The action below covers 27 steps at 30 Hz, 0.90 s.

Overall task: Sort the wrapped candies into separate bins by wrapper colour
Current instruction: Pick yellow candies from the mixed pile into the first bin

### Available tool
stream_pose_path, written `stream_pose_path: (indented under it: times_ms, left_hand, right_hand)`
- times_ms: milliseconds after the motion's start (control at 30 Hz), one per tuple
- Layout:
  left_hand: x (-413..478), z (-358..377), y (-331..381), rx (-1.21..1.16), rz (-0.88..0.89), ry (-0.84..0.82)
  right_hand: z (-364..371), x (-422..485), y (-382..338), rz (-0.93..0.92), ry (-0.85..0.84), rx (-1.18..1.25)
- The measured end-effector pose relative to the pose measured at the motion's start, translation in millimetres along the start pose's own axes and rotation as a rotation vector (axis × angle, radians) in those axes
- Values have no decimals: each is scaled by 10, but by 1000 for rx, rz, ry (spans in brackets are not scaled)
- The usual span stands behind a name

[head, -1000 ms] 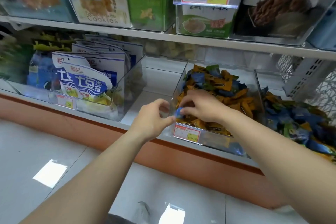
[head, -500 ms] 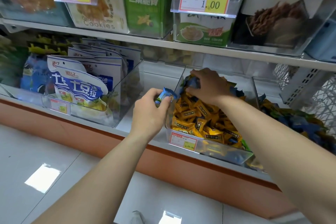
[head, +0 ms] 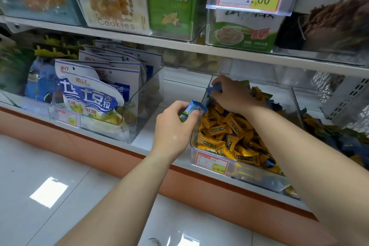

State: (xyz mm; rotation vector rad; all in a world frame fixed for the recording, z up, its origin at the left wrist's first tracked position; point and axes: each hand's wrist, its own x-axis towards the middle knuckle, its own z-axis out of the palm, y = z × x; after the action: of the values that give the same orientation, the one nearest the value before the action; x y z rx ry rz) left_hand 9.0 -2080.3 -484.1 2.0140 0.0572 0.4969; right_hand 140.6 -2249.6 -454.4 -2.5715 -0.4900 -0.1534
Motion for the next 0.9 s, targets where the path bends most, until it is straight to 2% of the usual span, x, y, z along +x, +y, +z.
stream_pose_path:
  times_ms: [67,100,200,400,533,633,733,833,900]
  left_hand:
    - [-1,3,-2,-4,0,5]
    - [0,3,-3,-5,2,7]
    - [2,12,2,-14,7,12]
    - [10,31,49,-67,-6,35]
    - [-12,43,111,-107,-48,73]
    - [-55,93,243,-157,-50,84]
    - [-194,315,517,-383,-55,-53]
    - [-354,637,743,-409,-74,-97]
    - [-450,814,850,-475,-129,-150]
  right_hand:
    - [66,1,-16,14,-131,17]
    - [81,-8,-16,7,-136,26]
    - [83,-52,6,-32,-54,80]
    - [37,-163,-9,-117,-33,162]
    - [-125,-310,-49,-43,87,257]
    - [-373,-573,-82,35,160,480]
    - [-537,-1021,-36,143,198,756]
    - [-660,-1447,62,306,193,1088]
    - [-750,-1654,150,363,167,1162]
